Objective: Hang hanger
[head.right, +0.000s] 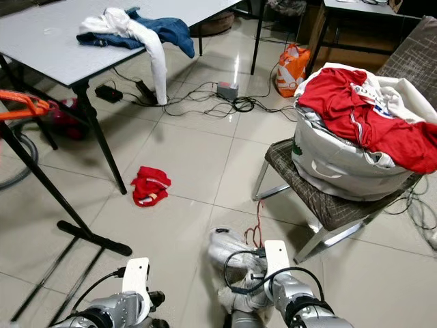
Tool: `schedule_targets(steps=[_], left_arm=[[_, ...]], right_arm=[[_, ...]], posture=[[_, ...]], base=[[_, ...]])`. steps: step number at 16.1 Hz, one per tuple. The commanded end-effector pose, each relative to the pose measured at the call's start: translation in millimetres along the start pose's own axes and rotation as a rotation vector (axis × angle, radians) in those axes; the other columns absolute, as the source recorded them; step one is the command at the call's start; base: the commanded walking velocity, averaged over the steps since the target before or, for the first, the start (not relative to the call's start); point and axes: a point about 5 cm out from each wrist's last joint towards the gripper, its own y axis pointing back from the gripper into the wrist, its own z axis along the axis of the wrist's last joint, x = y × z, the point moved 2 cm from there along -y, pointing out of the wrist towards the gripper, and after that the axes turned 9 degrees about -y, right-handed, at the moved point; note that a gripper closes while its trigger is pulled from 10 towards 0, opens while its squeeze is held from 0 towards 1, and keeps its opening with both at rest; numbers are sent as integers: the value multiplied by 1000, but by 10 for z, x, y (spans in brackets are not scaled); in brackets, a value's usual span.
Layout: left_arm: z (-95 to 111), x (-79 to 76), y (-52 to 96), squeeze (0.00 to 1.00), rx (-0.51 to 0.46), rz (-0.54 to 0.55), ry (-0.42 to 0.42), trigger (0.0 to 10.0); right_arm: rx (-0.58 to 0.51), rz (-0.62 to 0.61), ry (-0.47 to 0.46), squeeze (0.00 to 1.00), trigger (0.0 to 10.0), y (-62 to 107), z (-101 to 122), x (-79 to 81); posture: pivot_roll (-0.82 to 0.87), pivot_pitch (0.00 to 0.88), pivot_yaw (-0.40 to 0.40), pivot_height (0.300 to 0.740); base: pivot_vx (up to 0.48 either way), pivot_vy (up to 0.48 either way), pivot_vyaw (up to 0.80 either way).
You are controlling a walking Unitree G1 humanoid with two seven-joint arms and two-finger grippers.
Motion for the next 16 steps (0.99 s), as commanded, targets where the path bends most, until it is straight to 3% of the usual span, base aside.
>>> schedule_targets(steps=[1, 5, 9, 16], left_arm=[[13, 20, 2, 0, -5, 7, -16, 10000], [-50, 115, -1, 0, -9, 20, -64, 10000], [-17, 221, 9, 0, -33, 31, 54, 10000], [228, 385, 55, 0, -101, 43, 62, 10000]], right_arm=[[23, -3, 46, 0, 0, 6, -46, -71], [37, -8, 139, 0, 0, 13, -90, -139], [16, 32, 202, 0, 0, 11, -10, -72], [-25, 43, 216, 0, 0, 2, 104, 82]], posture=[[-139, 66, -61, 740], [-78, 67, -91, 740], [31, 70, -119, 740], [107, 49, -90, 740]], base=[[0, 0, 0], [0, 0, 0], [0, 0, 0], [0, 0, 0]])
